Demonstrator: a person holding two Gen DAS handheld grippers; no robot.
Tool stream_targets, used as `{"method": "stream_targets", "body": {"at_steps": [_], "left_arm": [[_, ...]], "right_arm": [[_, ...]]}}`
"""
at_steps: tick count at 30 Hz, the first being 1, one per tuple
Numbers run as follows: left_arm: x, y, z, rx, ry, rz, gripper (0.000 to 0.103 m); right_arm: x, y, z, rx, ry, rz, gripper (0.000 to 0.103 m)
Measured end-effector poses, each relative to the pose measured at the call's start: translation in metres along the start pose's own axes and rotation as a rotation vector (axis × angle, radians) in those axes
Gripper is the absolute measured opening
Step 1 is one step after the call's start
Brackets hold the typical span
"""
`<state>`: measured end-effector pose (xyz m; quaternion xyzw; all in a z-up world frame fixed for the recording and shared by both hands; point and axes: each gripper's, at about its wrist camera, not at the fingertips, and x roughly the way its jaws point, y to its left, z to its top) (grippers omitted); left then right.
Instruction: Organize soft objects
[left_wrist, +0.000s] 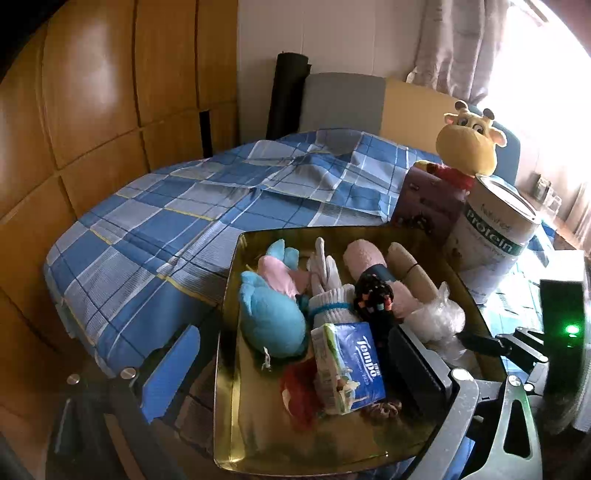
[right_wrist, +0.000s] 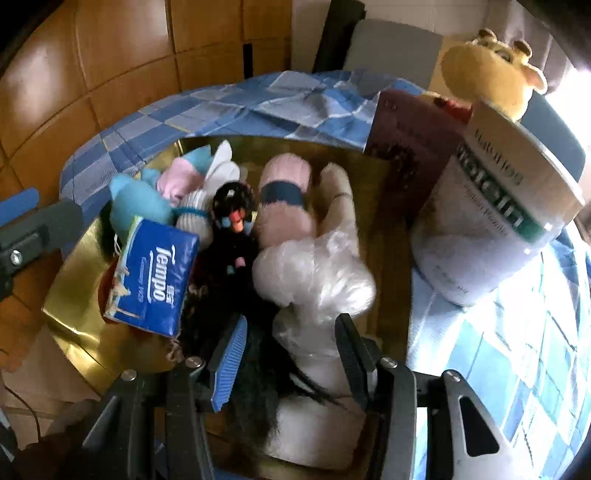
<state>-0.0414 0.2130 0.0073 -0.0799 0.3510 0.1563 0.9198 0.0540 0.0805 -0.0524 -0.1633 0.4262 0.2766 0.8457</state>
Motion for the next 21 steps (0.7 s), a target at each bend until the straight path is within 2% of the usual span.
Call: {"method": "stream_targets", "body": {"at_steps": [5,11,21], "left_arm": [[-0.004,-0.005,0.0,0.0,-0.012,0.01,0.103],[-0.014,-0.016,-0.002,0.007,-0.046,0.047,0.103],[-0.025,-0.023,-0.006,-0.013,-0.074,0.05,0.103]], "right_arm": [[-0.026,-0.008,-0.002,0.065,-0.087,0.004,0.05],[-0.056,-0.019,-0.008,0.188,-0.19,-0.065,0.05],[-0.062,-0.026,-0.017,0.254,-0.207,-0.08,0.05]]}}
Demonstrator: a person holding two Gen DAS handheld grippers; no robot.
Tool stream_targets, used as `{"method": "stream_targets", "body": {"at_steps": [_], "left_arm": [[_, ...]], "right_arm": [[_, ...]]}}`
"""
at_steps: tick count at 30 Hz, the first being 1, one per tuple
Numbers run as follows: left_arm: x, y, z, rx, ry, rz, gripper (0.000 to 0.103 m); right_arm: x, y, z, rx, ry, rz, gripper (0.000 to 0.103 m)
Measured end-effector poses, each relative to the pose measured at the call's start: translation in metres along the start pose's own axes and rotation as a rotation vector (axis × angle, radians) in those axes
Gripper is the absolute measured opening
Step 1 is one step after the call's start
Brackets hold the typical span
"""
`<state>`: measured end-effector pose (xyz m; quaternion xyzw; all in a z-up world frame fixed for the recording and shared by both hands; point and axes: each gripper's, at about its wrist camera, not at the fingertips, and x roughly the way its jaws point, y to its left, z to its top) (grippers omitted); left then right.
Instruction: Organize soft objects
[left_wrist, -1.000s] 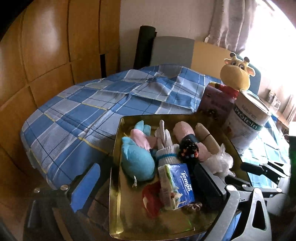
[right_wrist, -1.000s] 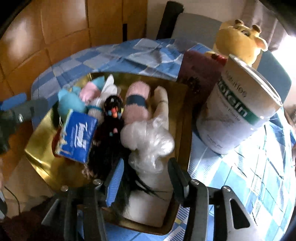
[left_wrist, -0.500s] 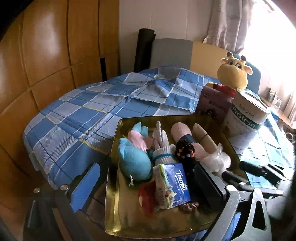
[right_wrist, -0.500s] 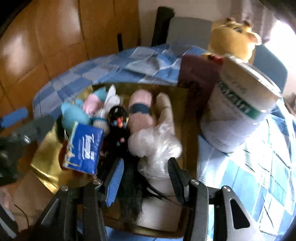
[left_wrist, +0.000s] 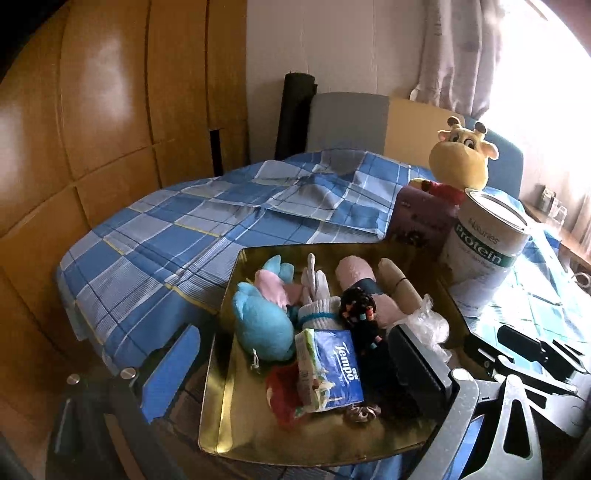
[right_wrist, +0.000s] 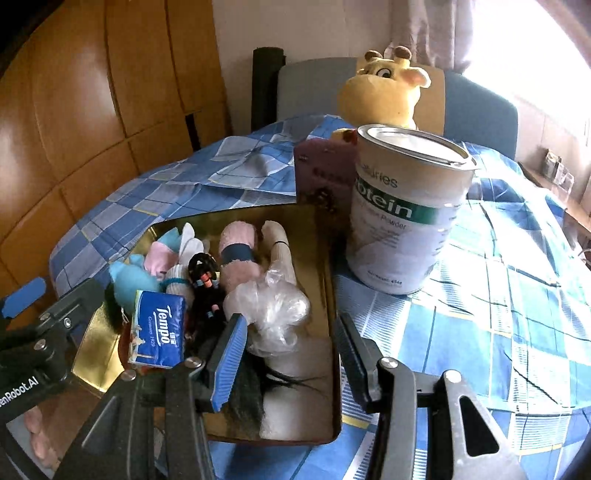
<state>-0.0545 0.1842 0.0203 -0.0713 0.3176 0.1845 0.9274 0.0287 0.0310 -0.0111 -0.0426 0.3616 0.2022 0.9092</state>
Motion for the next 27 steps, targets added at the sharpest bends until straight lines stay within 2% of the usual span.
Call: {"method": "stream_targets", "body": {"at_steps": [27], "left_arm": [[-0.0009,0.0015,-0.001,-0.009,0.005,0.004,0.103]], "right_arm": [[-0.0028,0.0094,0.0011,-0.023,-0.018,-0.003,0.05]]}}
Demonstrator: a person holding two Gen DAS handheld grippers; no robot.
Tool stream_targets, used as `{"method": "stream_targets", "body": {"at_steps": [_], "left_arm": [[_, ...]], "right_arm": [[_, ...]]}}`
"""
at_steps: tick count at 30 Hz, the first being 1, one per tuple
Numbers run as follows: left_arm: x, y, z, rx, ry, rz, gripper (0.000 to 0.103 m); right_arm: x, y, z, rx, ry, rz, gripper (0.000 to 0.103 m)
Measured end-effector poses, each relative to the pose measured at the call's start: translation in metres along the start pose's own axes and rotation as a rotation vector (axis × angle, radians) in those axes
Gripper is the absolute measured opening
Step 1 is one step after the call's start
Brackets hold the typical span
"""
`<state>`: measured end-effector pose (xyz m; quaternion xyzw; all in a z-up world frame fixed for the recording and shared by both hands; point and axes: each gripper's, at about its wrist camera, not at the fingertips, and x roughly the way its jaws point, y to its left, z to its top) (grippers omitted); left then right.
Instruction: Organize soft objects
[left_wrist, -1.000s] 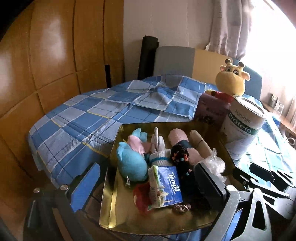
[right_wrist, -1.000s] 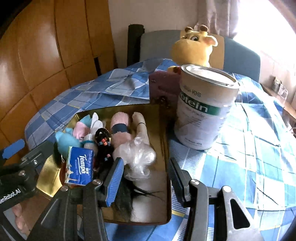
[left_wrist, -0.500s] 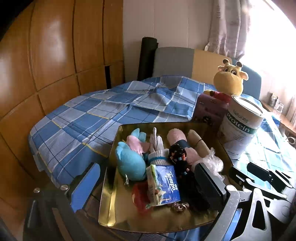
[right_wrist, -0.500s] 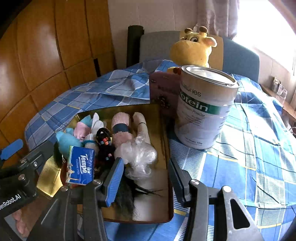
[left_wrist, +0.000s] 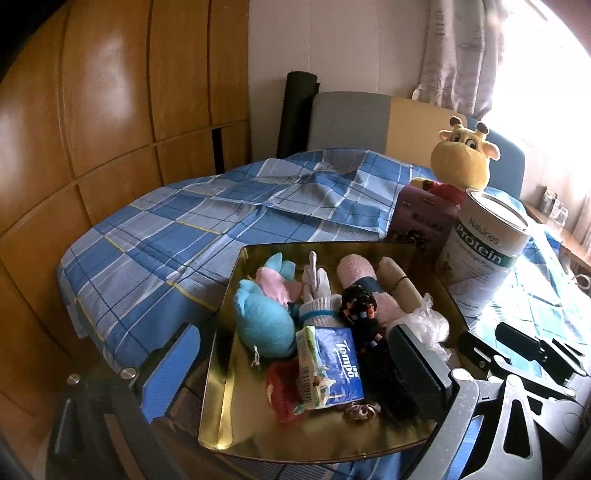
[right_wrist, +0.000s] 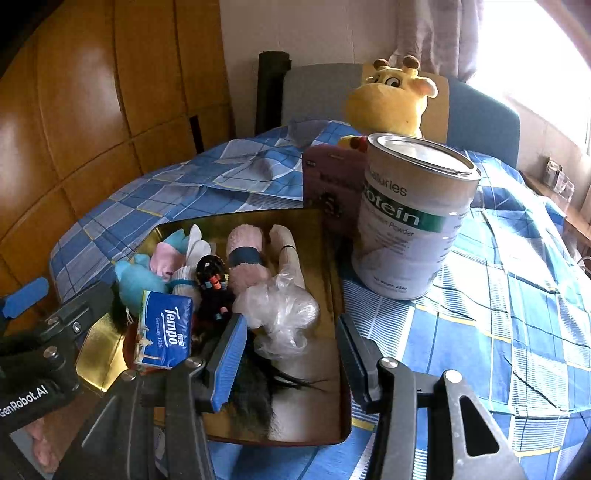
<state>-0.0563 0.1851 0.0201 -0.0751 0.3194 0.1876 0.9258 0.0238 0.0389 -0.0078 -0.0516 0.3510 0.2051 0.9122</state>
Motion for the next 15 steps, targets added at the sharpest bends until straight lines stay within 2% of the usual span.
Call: {"method": "stream_targets", "body": {"at_steps": [15], "left_arm": [[0.0009,0.0011,-0.0023,0.004,0.007,0.0,0.103]], "right_arm": [[-0.002,-0.0001,-0.0001,0.004,-0.006,0.003,0.05]]}}
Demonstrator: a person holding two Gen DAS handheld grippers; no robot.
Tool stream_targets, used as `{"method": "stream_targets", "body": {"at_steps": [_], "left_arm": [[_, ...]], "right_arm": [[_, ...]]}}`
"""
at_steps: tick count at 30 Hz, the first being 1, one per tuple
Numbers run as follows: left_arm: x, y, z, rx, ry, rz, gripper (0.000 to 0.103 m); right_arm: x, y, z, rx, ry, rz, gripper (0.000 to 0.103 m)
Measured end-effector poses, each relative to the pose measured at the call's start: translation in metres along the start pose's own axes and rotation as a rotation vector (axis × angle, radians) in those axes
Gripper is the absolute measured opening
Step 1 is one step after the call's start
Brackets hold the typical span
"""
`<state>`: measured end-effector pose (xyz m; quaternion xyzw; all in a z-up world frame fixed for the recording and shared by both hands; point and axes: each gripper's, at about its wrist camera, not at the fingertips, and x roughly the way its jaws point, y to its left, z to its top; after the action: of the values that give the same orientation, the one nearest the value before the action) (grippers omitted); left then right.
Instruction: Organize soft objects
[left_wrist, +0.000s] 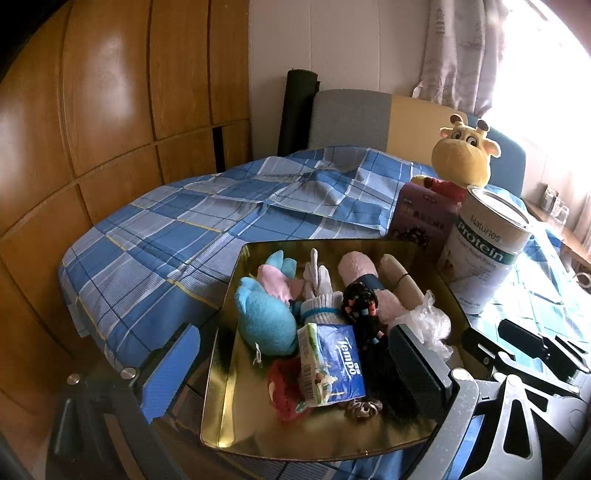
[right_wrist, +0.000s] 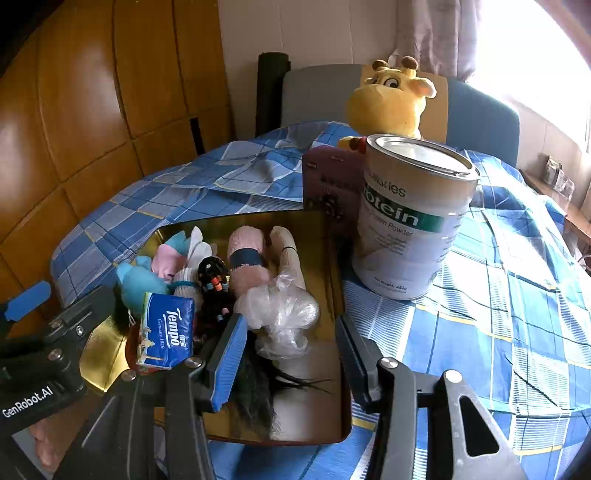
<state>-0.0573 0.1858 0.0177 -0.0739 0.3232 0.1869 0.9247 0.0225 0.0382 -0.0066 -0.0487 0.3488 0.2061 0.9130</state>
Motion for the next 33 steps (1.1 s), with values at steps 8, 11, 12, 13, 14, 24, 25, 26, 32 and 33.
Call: {"method": "stream_targets", "body": {"at_steps": [8,11,12,13,14,24,25,26,32,33], "left_arm": [[0.0003,-0.0013,-0.0007,0.002,0.004,0.0,0.103],[0.0002,-0.0018,-0.0009,0.002,0.004,0.0,0.103],[0.0004,-0.0018,-0.0008,0.003,0.005,0.001,0.103],[0.0005,-0.0017,-0.0008,0.003,0.006,-0.001,0.103],[0.0004,-0.0016,-0.0012,0.002,0.007,-0.001,0.103],[0.0008,-0.0012,-0.0029,0.003,0.01,-0.002,0.103],[0.0007,-0.0013,-0.0029,0.004,0.01,-0.002,0.103],[0.0006,-0.0014,-0.0029,0.006,0.01,-0.003,0.103],[0.0001,-0.0041,-0.0053,0.02,-0.009,0.004,0.103],[-0.0002,-0.0048,-0.005,0.02,-0.012,0.005,0.102]], "right_arm": [[0.0005,-0.0004,-0.0001,0.002,0.002,0.0,0.05],[0.0004,-0.0005,-0.0006,0.003,0.001,0.001,0.05],[0.0005,-0.0003,-0.0008,0.003,0.002,0.001,0.05],[0.0008,-0.0002,-0.0008,0.003,0.002,0.0,0.05],[0.0008,-0.0002,-0.0008,0.004,0.002,0.0,0.05],[0.0013,-0.0011,-0.002,0.009,0.006,-0.002,0.05],[0.0014,-0.0011,-0.0023,0.009,0.007,-0.002,0.05],[0.0017,-0.0013,-0.0021,0.01,0.007,-0.003,0.05],[0.0027,-0.002,-0.0035,0.013,0.009,-0.007,0.05],[0.0025,-0.0027,-0.0038,0.016,0.009,-0.007,0.05]]}}
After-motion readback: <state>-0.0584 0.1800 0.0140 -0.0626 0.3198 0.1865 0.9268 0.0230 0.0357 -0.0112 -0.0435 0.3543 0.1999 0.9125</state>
